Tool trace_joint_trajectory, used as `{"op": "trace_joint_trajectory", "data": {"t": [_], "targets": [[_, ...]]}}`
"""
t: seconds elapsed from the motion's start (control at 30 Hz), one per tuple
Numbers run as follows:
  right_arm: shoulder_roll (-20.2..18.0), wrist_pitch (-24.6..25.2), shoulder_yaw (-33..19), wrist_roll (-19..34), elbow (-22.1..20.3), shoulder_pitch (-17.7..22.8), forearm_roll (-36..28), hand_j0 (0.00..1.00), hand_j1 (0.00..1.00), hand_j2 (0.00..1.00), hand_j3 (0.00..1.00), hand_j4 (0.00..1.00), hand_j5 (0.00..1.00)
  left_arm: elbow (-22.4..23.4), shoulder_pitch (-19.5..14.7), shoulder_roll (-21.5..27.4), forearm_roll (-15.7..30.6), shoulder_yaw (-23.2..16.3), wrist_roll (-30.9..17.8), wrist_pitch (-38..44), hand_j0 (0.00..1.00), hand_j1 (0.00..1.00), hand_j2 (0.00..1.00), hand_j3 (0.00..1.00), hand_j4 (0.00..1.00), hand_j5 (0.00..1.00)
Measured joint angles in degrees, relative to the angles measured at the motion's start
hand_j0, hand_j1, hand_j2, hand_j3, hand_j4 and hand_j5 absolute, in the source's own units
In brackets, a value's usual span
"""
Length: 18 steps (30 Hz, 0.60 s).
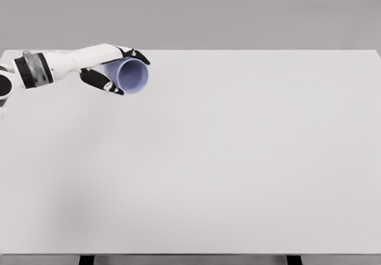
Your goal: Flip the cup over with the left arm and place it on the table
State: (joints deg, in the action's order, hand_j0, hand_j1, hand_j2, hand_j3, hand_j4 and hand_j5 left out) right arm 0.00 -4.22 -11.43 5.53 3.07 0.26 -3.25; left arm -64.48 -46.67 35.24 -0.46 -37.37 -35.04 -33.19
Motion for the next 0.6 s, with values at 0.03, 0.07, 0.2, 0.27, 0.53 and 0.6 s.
{"op": "trace_joint_trajectory", "data": {"t": [0.03, 0.07, 0.2, 0.27, 0.53, 0.6], "targets": [[0.00, 0.00, -0.01, 0.00, 0.00, 0.00, 0.00, 1.00, 1.00, 1.00, 1.00, 1.00, 1.00, -0.08, 0.09, 0.00, 1.18, 0.06, 0.00, 0.02, 0.68, 0.68, 0.68, 0.68, 0.68, 0.68], [0.00, 0.00, 0.00, 0.00, 0.00, 0.00, 0.00, 1.00, 1.00, 1.00, 1.00, 1.00, 1.00, -0.13, 0.70, -0.03, 2.37, 0.11, 0.00, 0.07, 0.68, 0.68, 0.68, 0.68, 0.68, 0.68], [0.00, 0.00, 0.00, 0.00, 0.00, 0.00, 0.00, 1.00, 1.00, 1.00, 1.00, 1.00, 1.00, -0.19, 0.97, -0.12, 7.66, 0.20, 0.00, 0.34, 0.68, 0.68, 0.68, 0.68, 0.68, 0.68], [0.00, 0.00, 0.00, 0.00, 0.00, 0.00, 0.00, 1.00, 1.00, 1.00, 1.00, 1.00, 1.00, -0.16, 2.28, -0.12, 10.92, 0.21, 0.00, 0.42, 0.68, 0.68, 0.68, 0.68, 0.68, 0.68], [0.00, 0.00, 0.00, 0.00, 0.00, 0.00, -0.01, 1.00, 1.00, 1.00, 1.00, 1.00, 1.00, 0.44, 5.80, -0.29, 23.66, 0.21, 0.03, 0.97, 0.68, 0.68, 0.68, 0.68, 0.68, 0.68], [0.00, 0.00, 0.00, 0.00, 0.00, 0.00, 0.00, 1.00, 1.00, 1.00, 1.00, 1.00, 1.00, 0.48, 6.86, -0.45, 25.67, 0.21, 0.00, 1.40, 0.68, 0.68, 0.68, 0.68, 0.68, 0.68]]}}
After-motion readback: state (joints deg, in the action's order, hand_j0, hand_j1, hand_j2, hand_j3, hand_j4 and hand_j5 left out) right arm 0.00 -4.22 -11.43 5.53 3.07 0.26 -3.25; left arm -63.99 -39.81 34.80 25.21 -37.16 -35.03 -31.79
